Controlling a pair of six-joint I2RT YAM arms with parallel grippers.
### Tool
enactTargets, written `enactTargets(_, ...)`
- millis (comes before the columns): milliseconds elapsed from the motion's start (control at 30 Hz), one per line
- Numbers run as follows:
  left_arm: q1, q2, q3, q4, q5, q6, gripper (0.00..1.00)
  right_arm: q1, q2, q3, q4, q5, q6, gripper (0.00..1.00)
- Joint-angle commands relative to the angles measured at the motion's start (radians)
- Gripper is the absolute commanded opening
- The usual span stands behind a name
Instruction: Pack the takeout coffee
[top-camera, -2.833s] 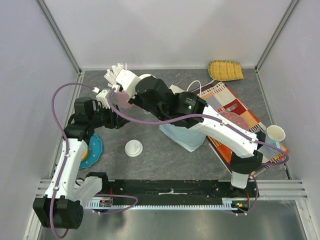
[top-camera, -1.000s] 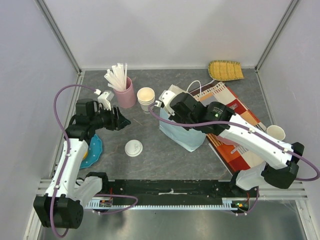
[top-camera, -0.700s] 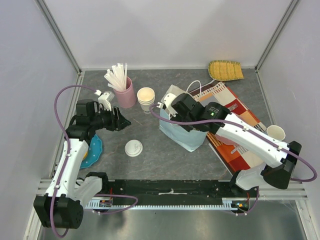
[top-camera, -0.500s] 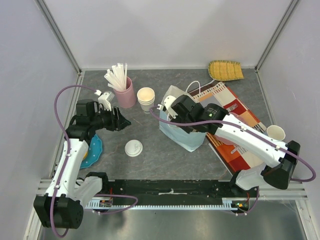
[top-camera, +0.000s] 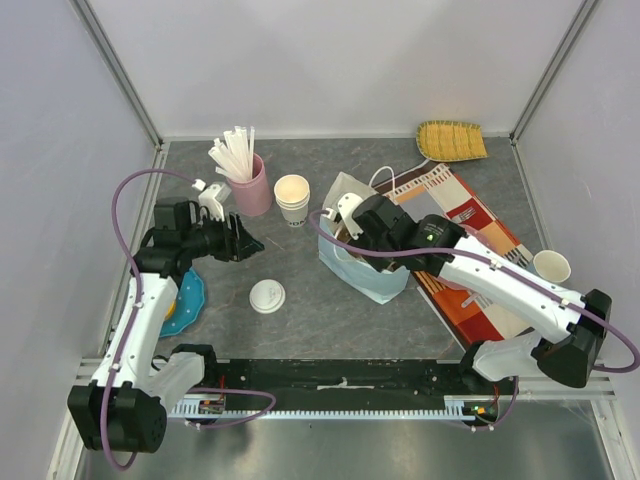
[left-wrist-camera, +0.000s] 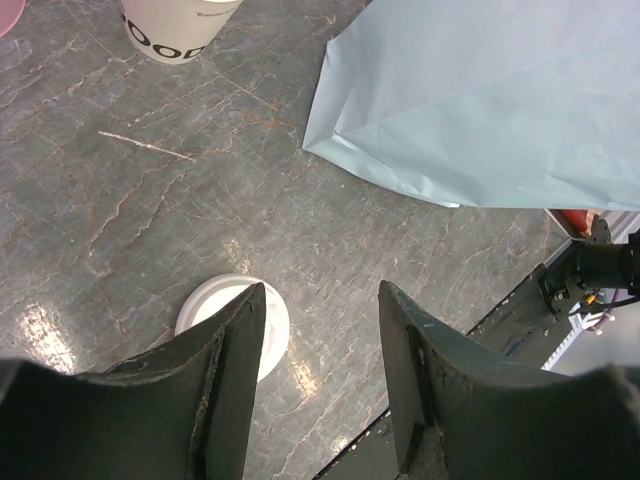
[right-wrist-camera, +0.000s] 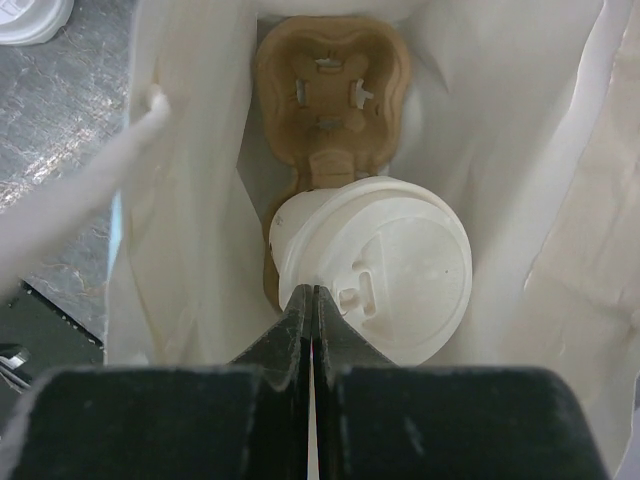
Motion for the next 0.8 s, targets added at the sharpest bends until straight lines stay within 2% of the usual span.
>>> enactTargets(0,0.003,0.024,0.056,0.040,0.060,0.013,0.56,-0.018,-0.028,-0.045,0.057,-0.007,0.028,0.00)
enactTargets(767,-0.003,0.043,0.078,0.049,0.080,0.018,0.56,-0.043,-0.020,-0.215,0.180,-0.068,0.059,0.00)
